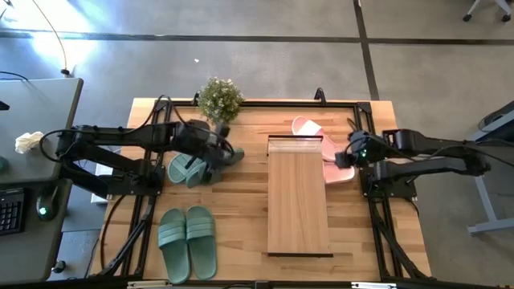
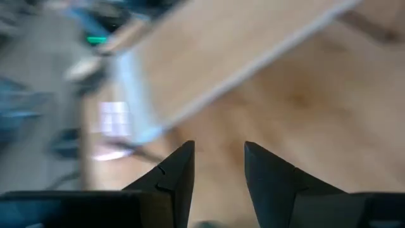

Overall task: Pick and place slides into the shelf
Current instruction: Adjust the shelf

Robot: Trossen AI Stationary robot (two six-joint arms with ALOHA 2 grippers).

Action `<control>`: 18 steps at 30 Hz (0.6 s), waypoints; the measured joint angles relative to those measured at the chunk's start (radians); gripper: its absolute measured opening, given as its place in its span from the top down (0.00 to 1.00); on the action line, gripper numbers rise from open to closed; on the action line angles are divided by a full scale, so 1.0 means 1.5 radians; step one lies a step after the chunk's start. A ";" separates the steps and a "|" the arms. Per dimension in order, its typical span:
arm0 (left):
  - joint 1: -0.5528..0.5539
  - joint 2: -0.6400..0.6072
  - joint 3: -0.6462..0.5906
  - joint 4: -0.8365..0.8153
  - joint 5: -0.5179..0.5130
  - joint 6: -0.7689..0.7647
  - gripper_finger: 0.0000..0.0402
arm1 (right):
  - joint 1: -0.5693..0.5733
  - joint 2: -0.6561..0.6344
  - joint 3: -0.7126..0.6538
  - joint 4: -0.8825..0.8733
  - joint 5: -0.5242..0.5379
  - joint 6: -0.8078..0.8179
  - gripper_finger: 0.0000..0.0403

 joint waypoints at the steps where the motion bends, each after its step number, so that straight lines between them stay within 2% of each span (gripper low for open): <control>1: -0.006 0.010 0.000 -0.017 0.024 -0.010 0.70 | 0.012 0.011 0.007 -0.013 -0.010 -0.025 0.74; 5: -0.041 0.075 0.000 -0.023 0.027 -0.031 0.70 | 0.066 0.065 0.013 -0.051 -0.017 -0.109 0.81; 9: -0.073 0.149 0.000 0.033 0.027 -0.040 0.70 | 0.116 0.123 0.016 -0.034 0.023 -0.143 0.89; 14: -0.077 0.183 -0.001 0.092 0.027 -0.059 0.70 | 0.158 0.180 0.033 -0.019 0.025 -0.144 0.99; 18: -0.076 0.192 -0.001 0.128 0.013 -0.057 0.70 | 0.183 0.223 0.052 0.011 0.023 -0.151 0.99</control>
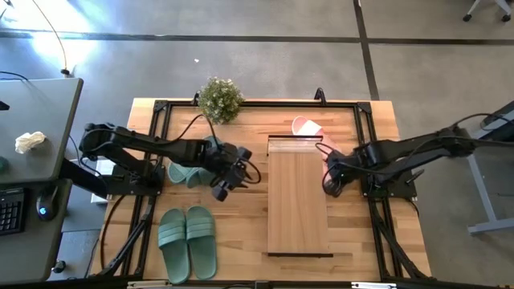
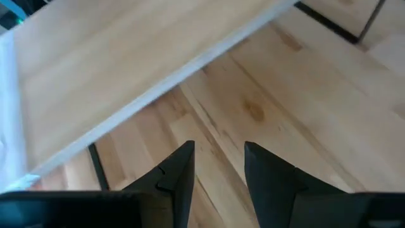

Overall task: Pick and place slides into the shelf
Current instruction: Adjust the shelf

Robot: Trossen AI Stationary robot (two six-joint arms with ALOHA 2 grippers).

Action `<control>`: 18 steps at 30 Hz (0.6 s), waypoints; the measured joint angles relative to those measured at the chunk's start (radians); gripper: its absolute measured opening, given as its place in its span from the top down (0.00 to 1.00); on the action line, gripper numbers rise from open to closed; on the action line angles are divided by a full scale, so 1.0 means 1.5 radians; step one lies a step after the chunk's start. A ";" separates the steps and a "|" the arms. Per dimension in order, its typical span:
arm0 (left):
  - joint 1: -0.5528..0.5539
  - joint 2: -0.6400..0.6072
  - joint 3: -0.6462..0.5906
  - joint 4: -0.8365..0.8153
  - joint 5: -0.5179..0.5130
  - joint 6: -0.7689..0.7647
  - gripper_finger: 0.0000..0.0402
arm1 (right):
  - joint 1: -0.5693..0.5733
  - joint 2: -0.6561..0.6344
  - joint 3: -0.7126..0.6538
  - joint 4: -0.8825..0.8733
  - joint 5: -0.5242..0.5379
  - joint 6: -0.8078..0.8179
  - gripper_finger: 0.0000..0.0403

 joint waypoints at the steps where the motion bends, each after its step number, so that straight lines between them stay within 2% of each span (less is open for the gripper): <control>1: 0.000 0.000 0.000 0.009 -0.003 0.000 0.70 | 0.007 0.011 0.004 0.002 0.000 -0.005 0.99; 8: -0.001 0.001 0.001 0.031 0.003 -0.001 0.70 | 0.036 0.073 0.044 0.010 -0.001 -0.016 1.00; 12: -0.001 0.034 -0.001 0.030 -0.003 0.005 0.70 | 0.039 0.103 0.062 0.012 -0.003 -0.015 1.00; 18: -0.029 0.086 0.000 0.088 -0.107 0.153 0.70 | 0.039 0.126 0.076 0.035 -0.021 -0.014 1.00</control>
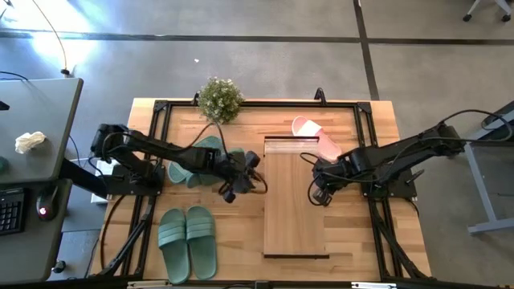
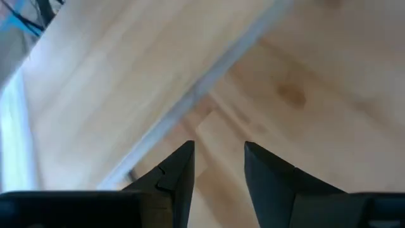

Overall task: Pick and place slides into the shelf
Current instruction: Adjust the shelf

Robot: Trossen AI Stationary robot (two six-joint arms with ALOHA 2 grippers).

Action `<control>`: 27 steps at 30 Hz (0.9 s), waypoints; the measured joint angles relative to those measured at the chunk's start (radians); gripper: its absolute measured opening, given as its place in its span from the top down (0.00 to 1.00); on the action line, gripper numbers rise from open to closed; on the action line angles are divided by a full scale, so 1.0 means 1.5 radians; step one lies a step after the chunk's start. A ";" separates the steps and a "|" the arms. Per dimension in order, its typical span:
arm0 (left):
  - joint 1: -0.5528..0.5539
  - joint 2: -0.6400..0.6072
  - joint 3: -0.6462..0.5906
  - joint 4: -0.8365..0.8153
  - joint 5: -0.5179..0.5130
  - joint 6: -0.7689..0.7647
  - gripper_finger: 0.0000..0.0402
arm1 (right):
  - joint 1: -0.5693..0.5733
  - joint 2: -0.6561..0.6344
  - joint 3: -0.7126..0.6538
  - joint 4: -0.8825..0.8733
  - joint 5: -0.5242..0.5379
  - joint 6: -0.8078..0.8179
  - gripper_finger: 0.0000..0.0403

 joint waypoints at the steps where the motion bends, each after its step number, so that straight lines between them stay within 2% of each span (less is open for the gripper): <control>1: -0.004 0.002 0.000 -0.004 -0.018 0.032 0.70 | 0.000 0.002 0.001 0.006 -0.003 0.003 1.00; 5: -0.024 0.002 0.000 -0.009 -0.093 0.122 0.70 | 0.001 0.004 0.001 0.024 -0.011 0.017 1.00; 8: -0.034 0.002 0.000 0.002 -0.121 0.147 0.70 | 0.001 0.006 0.001 0.031 -0.016 0.020 1.00; 19: -0.037 0.001 0.000 0.002 -0.140 0.143 0.70 | 0.002 0.016 0.000 0.073 -0.041 0.015 1.00; 27: -0.037 -0.007 0.000 -0.043 -0.204 0.125 0.70 | -0.036 0.017 0.000 0.091 -0.033 0.014 1.00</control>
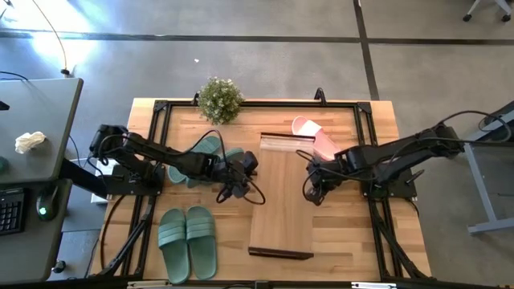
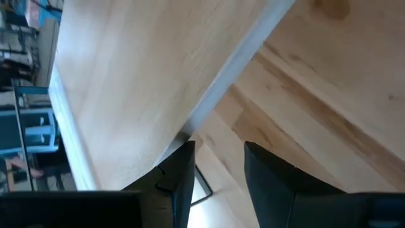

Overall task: Pick and place slides into the shelf
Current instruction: Adjust the shelf

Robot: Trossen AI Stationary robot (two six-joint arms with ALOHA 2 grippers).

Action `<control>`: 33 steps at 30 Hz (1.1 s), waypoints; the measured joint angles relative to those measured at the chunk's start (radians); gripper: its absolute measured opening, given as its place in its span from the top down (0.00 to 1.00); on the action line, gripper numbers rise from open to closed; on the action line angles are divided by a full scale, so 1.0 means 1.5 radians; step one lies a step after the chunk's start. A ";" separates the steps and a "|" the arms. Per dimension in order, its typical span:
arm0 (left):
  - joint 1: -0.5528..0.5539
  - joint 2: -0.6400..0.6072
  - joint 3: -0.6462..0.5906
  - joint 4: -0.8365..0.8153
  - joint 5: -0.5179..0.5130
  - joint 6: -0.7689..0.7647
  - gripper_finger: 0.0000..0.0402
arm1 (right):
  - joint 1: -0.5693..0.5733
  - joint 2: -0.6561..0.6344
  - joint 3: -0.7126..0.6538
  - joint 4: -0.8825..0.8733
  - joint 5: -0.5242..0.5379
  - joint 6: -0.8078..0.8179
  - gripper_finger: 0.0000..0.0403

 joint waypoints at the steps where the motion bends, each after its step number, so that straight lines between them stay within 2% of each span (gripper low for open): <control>1: 0.000 -0.003 0.000 -0.009 -0.003 -0.001 0.70 | -0.007 0.000 0.000 0.000 0.000 -0.003 1.00; 10: 0.000 -0.042 0.001 -0.092 -0.012 -0.032 0.70 | -0.059 -0.001 0.000 -0.001 -0.021 -0.064 1.00; 16: 0.000 -0.056 0.001 -0.083 0.002 -0.033 0.70 | -0.080 0.018 0.000 0.025 -0.051 -0.097 1.00; 22: 0.000 -0.055 0.001 -0.095 0.013 -0.042 0.70 | -0.081 0.065 0.001 0.032 -0.063 -0.111 1.00; 26: 0.000 -0.057 0.001 -0.113 0.013 -0.049 0.70 | -0.081 0.066 0.001 0.060 -0.068 -0.110 1.00; 33: 0.000 -0.058 0.001 -0.119 0.035 -0.050 0.70 | -0.081 0.066 0.032 0.026 -0.067 -0.104 1.00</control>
